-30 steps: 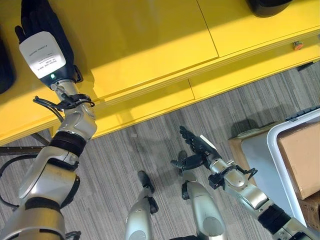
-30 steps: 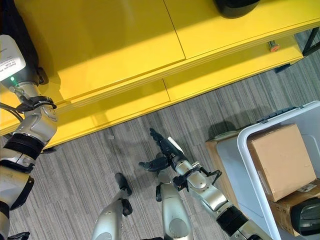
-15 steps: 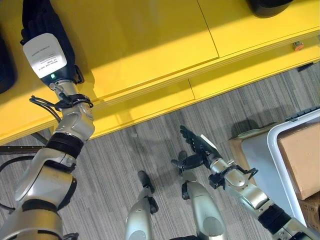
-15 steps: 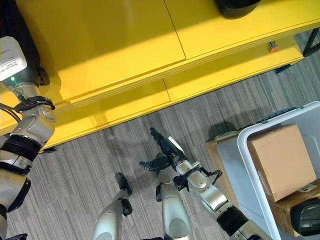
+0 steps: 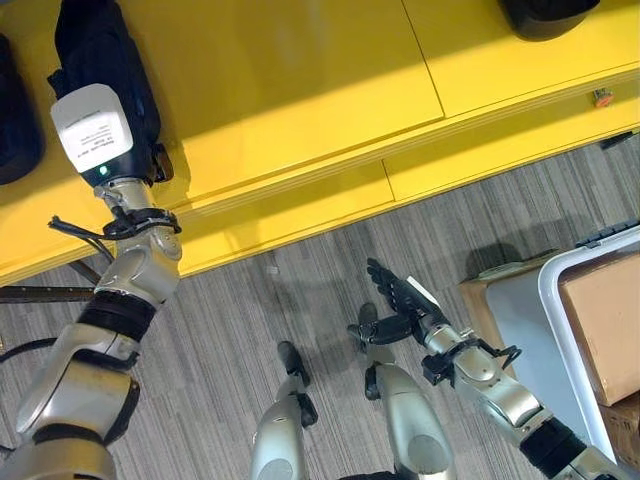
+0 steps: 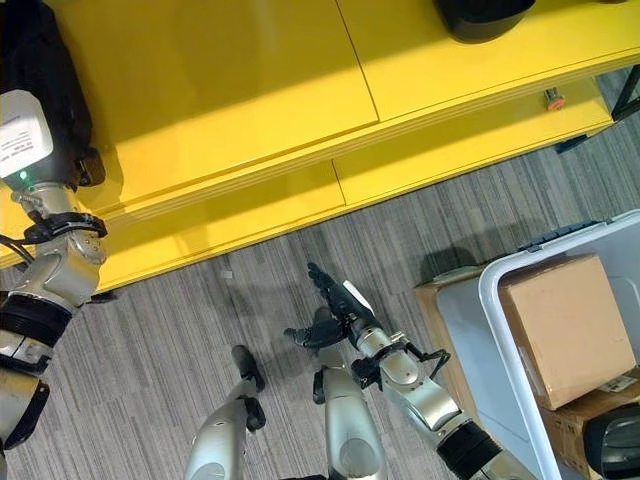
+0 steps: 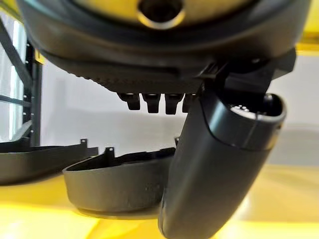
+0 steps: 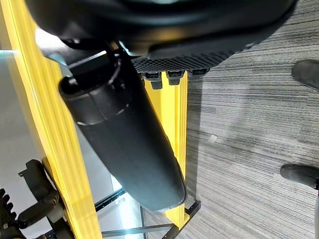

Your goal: Move parts from the plastic box to the shelf.

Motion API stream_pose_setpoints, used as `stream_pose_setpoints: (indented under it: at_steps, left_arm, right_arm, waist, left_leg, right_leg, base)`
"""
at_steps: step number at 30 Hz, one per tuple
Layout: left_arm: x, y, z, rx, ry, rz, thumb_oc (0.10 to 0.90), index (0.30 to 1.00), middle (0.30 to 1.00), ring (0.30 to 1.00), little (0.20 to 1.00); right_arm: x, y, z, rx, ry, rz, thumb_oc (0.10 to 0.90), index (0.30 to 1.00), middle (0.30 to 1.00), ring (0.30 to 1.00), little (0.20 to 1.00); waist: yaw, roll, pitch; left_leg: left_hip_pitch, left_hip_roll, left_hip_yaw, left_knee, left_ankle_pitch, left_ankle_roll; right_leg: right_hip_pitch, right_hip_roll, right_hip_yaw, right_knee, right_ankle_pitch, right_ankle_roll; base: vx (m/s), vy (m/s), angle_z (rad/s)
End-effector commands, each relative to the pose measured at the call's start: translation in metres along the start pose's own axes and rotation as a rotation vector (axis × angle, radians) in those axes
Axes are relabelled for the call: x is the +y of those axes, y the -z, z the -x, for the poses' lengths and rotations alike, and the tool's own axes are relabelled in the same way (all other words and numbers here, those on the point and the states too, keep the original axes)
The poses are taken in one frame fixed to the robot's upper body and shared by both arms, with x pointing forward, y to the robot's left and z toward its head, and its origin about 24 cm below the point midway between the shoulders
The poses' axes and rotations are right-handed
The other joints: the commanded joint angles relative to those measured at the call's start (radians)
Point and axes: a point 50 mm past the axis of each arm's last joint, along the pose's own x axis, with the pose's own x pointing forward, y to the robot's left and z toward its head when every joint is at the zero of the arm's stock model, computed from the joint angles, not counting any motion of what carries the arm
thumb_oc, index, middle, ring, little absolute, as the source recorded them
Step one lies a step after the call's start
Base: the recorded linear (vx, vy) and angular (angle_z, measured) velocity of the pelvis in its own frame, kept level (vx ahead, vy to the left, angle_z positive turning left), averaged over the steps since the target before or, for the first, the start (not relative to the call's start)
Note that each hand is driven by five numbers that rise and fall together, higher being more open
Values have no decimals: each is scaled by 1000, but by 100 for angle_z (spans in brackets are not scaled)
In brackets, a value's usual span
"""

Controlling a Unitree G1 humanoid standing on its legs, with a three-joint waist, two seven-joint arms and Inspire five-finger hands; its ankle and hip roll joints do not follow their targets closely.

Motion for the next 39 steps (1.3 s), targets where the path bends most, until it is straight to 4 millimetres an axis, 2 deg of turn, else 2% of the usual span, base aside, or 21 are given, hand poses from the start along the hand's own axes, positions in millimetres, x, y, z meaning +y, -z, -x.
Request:
stream_pose_setpoints:
  at_steps: [1, 8, 11, 16, 22, 24, 29, 33, 34, 35, 36, 37, 38, 39]
  left_arm:
    - [73, 5, -36, -32, -415, -50, 900, 1000, 1000, 1000, 1000]
    - [87, 3, -40, -14, -569, -18, 900, 1000, 1000, 1000, 1000]
    - [96, -4, -41, -60, -649, 54, 900, 1000, 1000, 1000, 1000]
    - [99, -16, -37, -136, -684, 123, 900, 1000, 1000, 1000, 1000]
    - [93, -24, -25, -219, -622, 208, 900, 1000, 1000, 1000, 1000]
    - [86, -25, -14, -250, -569, 276, 900, 1000, 1000, 1000, 1000]
    - [57, -9, 24, -273, -371, 332, 900, 1000, 1000, 1000, 1000]
    - [23, 1, 83, -302, -74, 422, 900, 1000, 1000, 1000, 1000]
    - [21, 1, 87, -306, -60, 425, 900, 1000, 1000, 1000, 1000]
    - [8, 2, 130, -324, 126, 497, 900, 1000, 1000, 1000, 1000]
    - [1, 0, 161, -348, 283, 549, 900, 1000, 1000, 1000, 1000]
    - [-1, 2, 183, -374, 402, 567, 900, 1000, 1000, 1000, 1000]
    - [-2, 0, 213, -381, 597, 702, 900, 1000, 1000, 1000, 1000]
    - [-2, -1, 218, -369, 615, 731, 900, 1000, 1000, 1000, 1000]
  right_arm:
    - [13, -37, 3, -224, -60, -37, 900, 1000, 1000, 1000, 1000]
    - [18, -36, 1, -219, -59, -46, 900, 1000, 1000, 1000, 1000]
    - [19, -34, 2, -220, -60, -57, 900, 1000, 1000, 1000, 1000]
    - [22, -34, 2, -226, -61, -63, 900, 1000, 1000, 1000, 1000]
    - [22, -31, 5, -228, -51, -68, 900, 1000, 1000, 1000, 1000]
    - [22, -29, 7, -233, -41, -73, 900, 1000, 1000, 1000, 1000]
    - [17, -22, 17, -243, -5, -92, 900, 1000, 1000, 1000, 1000]
    - [8, -16, 29, -237, 25, -98, 900, 1000, 1000, 1000, 1000]
    - [8, -16, 30, -235, 26, -99, 900, 1000, 1000, 1000, 1000]
    - [1, -11, 38, -218, 40, -109, 900, 1000, 1000, 1000, 1000]
    - [-4, -7, 45, -209, 48, -103, 900, 1000, 1000, 1000, 1000]
    - [-10, -6, 48, -214, 54, -101, 900, 1000, 1000, 1000, 1000]
    - [-19, -14, 41, -258, 72, -103, 900, 1000, 1000, 1000, 1000]
    - [-18, -17, 37, -271, 76, -106, 900, 1000, 1000, 1000, 1000]
  waist:
    - [-11, 13, -37]
    - [-9, 9, -42]
    - [-8, 4, -45]
    - [-9, -1, -50]
    - [-3, -3, -58]
    - [2, -3, -69]
    - [16, 3, -116]
    - [34, 12, -165]
    - [35, 12, -170]
    - [51, 16, -204]
    - [65, 20, -238]
    - [82, 22, -272]
    - [132, 24, -331]
    - [148, 24, -343]
  left_leg:
    - [-101, -8, -45, 203, -67, -5]
    - [-103, -5, -48, 203, -64, -6]
    - [-98, -2, -50, 208, -65, -7]
    - [-94, 1, -49, 206, -67, -8]
    - [-76, -1, -52, 194, -69, -8]
    - [-57, -5, -54, 180, -76, -7]
    - [20, -20, -56, 118, -81, -5]
    - [81, -31, -64, 66, -76, -4]
    - [81, -31, -64, 62, -72, -3]
    - [115, -35, -71, 36, -67, -2]
    - [153, -37, -76, 4, -63, -2]
    - [179, -39, -83, -26, -52, -3]
    - [243, -43, -99, -89, -48, -3]
    - [261, -43, -103, -95, -59, -1]
  right_leg:
    - [32, -25, -10, 147, -219, 72]
    - [36, -21, -12, 143, -217, 70]
    - [46, -19, -13, 140, -218, 68]
    - [52, -16, -13, 135, -217, 68]
    - [74, -16, -15, 123, -217, 70]
    - [93, -16, -15, 116, -220, 72]
    - [175, -29, -23, 69, -214, 89]
    - [238, -42, -37, 42, -212, 106]
    - [238, -42, -38, 39, -207, 106]
    - [278, -51, -51, 20, -202, 114]
    - [320, -59, -65, -3, -196, 122]
    - [354, -65, -82, -32, -178, 127]
    - [440, -73, -134, -100, -152, 139]
    - [462, -74, -147, -108, -156, 143]
  base:
    - [9, -39, 8]
    - [-2, -20, 4]
    - [4, -26, 0]
    - [1, -19, 1]
    - [1, -6, 1]
    - [0, 0, 0]
    - [49, 54, 2]
    - [52, 89, 5]
    - [100, 131, 18]
    - [166, 172, 24]
    - [216, 250, 45]
    - [184, 308, 44]
    - [113, 247, 84]
    - [58, 196, 75]
